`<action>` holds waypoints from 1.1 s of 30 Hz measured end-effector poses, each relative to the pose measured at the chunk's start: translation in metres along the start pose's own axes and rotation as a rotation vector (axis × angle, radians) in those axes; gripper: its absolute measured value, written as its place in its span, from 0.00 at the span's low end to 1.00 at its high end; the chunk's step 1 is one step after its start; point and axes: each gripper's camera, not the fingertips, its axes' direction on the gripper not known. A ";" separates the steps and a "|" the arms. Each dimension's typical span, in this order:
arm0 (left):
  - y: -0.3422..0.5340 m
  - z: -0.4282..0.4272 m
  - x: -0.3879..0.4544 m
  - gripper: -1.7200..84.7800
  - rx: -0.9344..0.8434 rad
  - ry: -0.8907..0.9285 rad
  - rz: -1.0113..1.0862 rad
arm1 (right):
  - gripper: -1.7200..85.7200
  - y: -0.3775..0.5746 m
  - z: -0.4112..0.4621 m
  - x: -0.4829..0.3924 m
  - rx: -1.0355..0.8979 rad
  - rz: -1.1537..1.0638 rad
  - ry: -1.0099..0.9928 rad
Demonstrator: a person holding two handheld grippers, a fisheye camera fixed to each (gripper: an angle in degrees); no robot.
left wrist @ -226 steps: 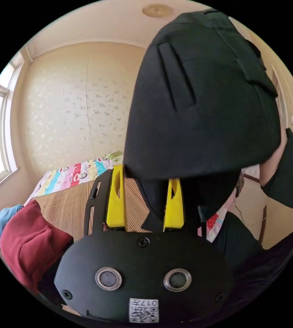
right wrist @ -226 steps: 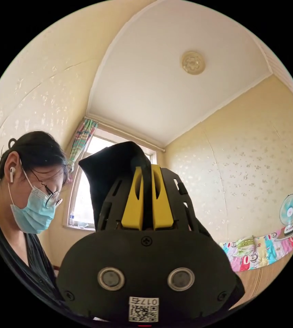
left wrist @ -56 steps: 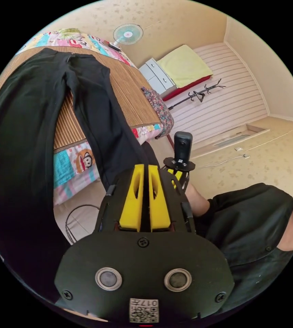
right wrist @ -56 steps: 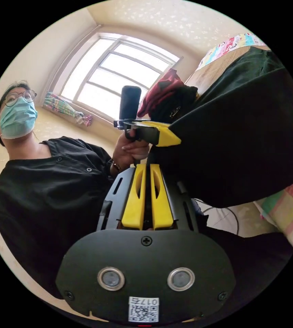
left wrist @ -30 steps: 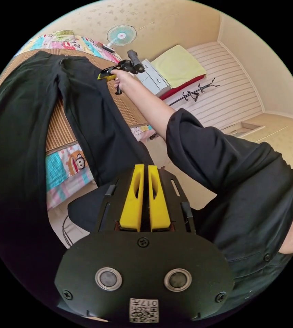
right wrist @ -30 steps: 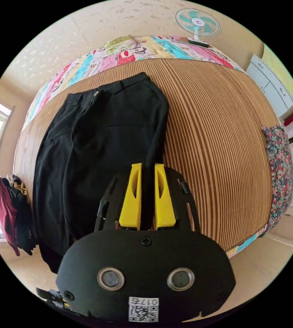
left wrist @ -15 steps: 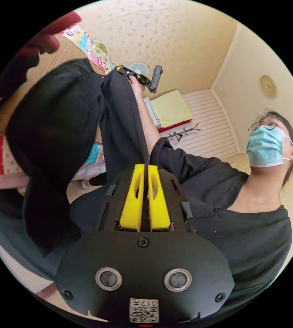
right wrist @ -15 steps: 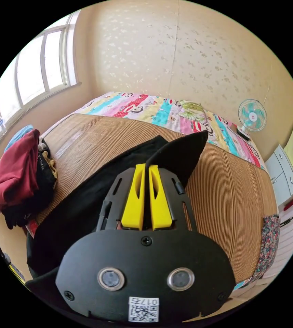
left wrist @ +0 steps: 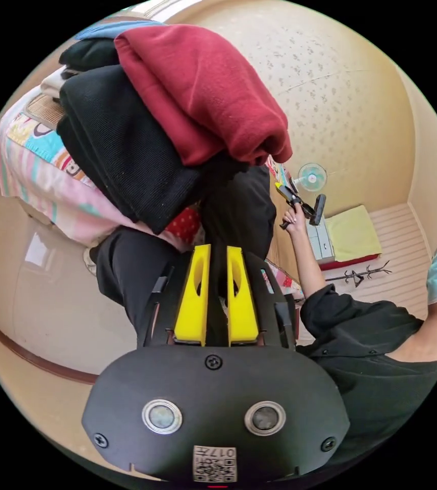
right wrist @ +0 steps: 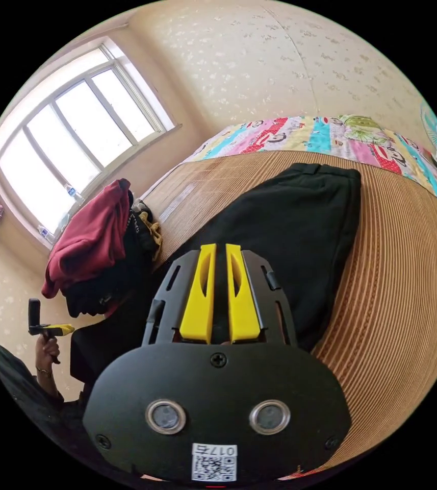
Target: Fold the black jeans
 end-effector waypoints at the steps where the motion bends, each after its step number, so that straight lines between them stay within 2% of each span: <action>1: -0.011 0.010 0.003 0.10 -0.023 -0.008 0.027 | 0.09 0.026 -0.011 0.011 -0.010 0.039 0.035; 6: -0.044 0.053 0.006 0.14 -0.110 -0.062 0.051 | 0.14 0.128 -0.027 0.043 -0.078 0.248 0.079; 9: -0.038 0.055 0.000 0.16 -0.082 -0.049 -0.014 | 0.15 0.169 -0.032 0.047 0.003 0.306 0.013; 12: -0.029 0.052 -0.004 0.17 -0.065 -0.030 -0.055 | 0.15 0.164 -0.019 0.048 0.010 0.312 -0.199; 14: -0.025 0.055 -0.004 0.17 -0.087 -0.015 -0.059 | 0.14 0.153 -0.005 0.048 -0.035 0.340 -0.188; 15: -0.024 0.059 -0.001 0.17 -0.111 -0.012 -0.060 | 0.10 0.145 -0.002 0.049 -0.072 0.363 -0.094; 16: -0.021 0.064 0.001 0.16 -0.122 0.012 -0.075 | 0.07 0.137 -0.001 0.053 -0.104 0.351 -0.085; 19: -0.014 0.081 0.019 0.13 -0.139 0.173 -0.045 | 0.05 0.124 -0.009 0.079 -0.149 0.339 -0.195; 21: -0.007 0.099 0.036 0.12 -0.177 0.216 -0.015 | 0.04 0.123 -0.022 0.098 -0.149 0.344 -0.241; 27: 0.023 0.176 0.089 0.10 -0.423 0.373 0.097 | 0.04 0.120 -0.106 0.165 -0.038 0.385 -0.042; 28: 0.029 0.187 0.094 0.09 -0.462 0.383 0.102 | 0.04 0.119 -0.114 0.178 -0.080 0.377 0.005; 31: 0.038 0.197 0.095 0.07 -0.477 0.408 0.099 | 0.04 0.136 -0.146 0.195 -0.058 0.401 0.123; 33: 0.038 0.194 0.090 0.08 -0.451 0.400 0.084 | 0.04 0.151 -0.165 0.187 -0.026 0.343 0.100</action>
